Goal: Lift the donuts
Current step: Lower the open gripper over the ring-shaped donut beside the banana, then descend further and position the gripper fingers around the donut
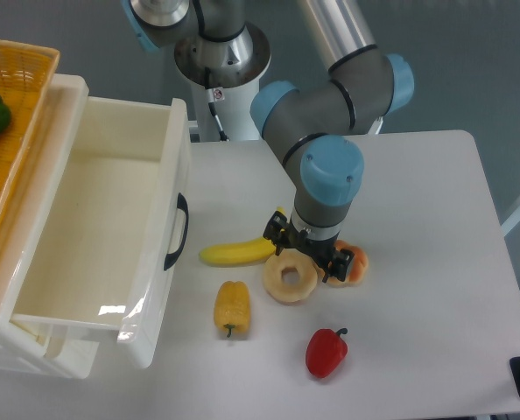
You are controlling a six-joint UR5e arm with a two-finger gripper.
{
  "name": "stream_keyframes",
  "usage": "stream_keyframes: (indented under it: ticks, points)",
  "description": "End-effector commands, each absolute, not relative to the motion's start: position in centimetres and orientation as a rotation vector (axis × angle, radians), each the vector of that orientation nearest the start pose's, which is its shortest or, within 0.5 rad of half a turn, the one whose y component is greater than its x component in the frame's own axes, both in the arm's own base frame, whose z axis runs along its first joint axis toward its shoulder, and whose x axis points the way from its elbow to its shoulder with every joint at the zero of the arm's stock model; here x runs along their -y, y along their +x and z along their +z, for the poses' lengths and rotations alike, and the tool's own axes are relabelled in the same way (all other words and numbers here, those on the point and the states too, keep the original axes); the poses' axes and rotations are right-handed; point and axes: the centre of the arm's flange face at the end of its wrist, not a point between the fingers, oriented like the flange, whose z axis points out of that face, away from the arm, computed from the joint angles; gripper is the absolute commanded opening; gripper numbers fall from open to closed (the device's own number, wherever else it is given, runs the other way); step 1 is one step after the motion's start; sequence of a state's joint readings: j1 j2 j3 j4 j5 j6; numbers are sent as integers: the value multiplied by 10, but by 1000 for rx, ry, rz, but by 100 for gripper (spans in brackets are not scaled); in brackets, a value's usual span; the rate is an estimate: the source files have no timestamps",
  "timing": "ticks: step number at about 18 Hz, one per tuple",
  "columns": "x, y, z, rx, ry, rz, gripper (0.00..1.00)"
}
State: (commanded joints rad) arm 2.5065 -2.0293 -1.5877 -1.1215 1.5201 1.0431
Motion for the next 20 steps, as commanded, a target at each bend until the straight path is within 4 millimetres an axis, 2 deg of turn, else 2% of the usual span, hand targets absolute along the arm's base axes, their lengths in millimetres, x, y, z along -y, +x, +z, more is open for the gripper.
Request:
stream_keyframes:
  ticks: [3, 16, 20]
  points:
    - [-498, -428, 248, -200, -3140, -7, 100]
    - [-500, -441, 213, -230, -3175, -30, 100]
    - [-501, -443, 193, -258, -3180, -51, 100]
